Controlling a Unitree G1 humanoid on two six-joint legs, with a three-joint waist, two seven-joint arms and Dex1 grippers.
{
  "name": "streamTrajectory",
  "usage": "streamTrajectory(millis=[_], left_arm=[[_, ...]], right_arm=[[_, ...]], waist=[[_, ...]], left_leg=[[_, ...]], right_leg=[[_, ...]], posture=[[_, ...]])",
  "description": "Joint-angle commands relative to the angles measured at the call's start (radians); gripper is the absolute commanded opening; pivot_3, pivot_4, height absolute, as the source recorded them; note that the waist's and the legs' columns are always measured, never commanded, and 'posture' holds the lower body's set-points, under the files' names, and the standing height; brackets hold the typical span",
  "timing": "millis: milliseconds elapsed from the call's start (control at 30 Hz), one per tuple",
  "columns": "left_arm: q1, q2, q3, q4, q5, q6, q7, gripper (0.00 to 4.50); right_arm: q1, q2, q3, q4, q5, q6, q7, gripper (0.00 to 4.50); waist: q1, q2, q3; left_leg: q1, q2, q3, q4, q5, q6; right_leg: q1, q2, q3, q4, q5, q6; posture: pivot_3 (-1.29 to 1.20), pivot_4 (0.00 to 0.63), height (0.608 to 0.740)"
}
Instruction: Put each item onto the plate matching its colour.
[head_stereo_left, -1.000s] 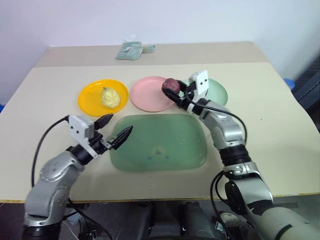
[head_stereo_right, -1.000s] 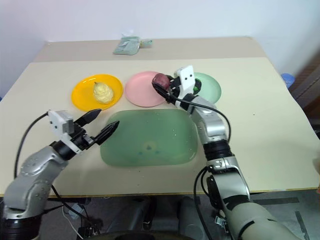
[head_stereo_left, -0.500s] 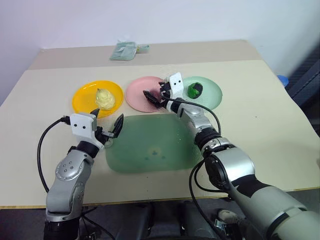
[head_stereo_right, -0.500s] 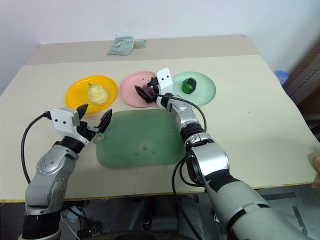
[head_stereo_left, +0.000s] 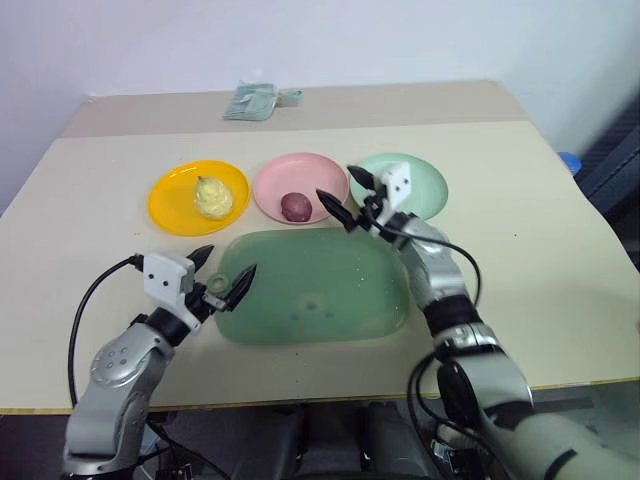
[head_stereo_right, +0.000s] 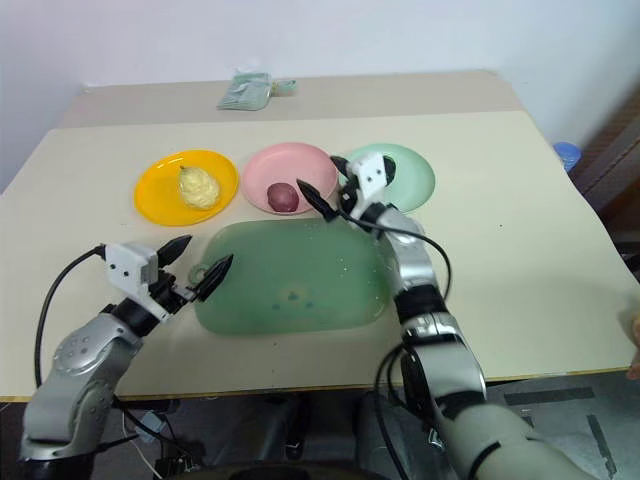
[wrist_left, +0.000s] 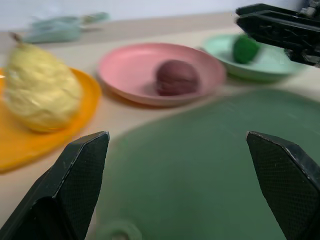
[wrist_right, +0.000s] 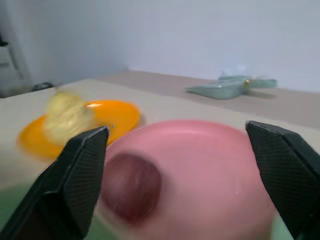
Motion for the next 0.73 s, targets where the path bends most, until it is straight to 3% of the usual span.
streamTrajectory(millis=[33,133,333,533,733], left_arm=[[0.010,0.028,0.058,-0.039,-0.089,-0.020,-0.079,4.50],[0.038,0.091,0.100,-0.045,-0.161,-0.015,-0.192,4.50],[0.077,0.150,0.164,-0.081,-0.228,-0.004,-0.250,4.50],[0.059,0.205,0.164,-0.134,-0.239,0.063,-0.202,4.50],[0.007,0.215,0.116,-0.154,-0.240,0.140,-0.152,4.50]], right_arm=[[0.115,-0.094,0.006,-0.351,0.076,0.185,0.025,4.46],[0.304,-0.221,-0.055,-0.587,0.161,0.334,0.039,4.46],[0.526,-0.368,-0.194,-0.739,0.237,0.425,0.046,4.46],[0.677,-0.416,-0.298,-0.784,0.271,0.426,0.044,4.46],[0.720,-0.408,-0.314,-0.772,0.262,0.408,0.020,4.46]], waist=[[0.000,0.001,0.000],[0.002,0.001,0.000],[0.013,0.001,0.000],[0.029,0.001,0.000],[0.029,0.001,0.000]], left_leg=[[0.000,0.000,0.000,0.000,0.000,0.000],[0.000,0.000,0.000,-0.001,-0.001,0.000],[0.001,0.000,0.000,-0.002,-0.004,0.006],[0.001,0.000,0.001,-0.001,-0.005,0.008],[0.003,0.000,0.001,-0.001,-0.005,0.008]], right_leg=[[0.000,0.000,0.000,0.000,0.000,0.000],[0.000,0.000,0.000,0.000,0.000,0.000],[0.001,-0.001,0.000,-0.002,0.000,0.000],[0.004,-0.002,0.000,-0.003,0.000,0.000],[0.007,-0.002,-0.001,-0.004,0.000,0.000]], posture=[[0.00,0.150,0.740],[0.00,0.150,0.740],[0.00,0.150,0.740],[0.00,0.150,0.740],[0.00,0.150,0.740]])
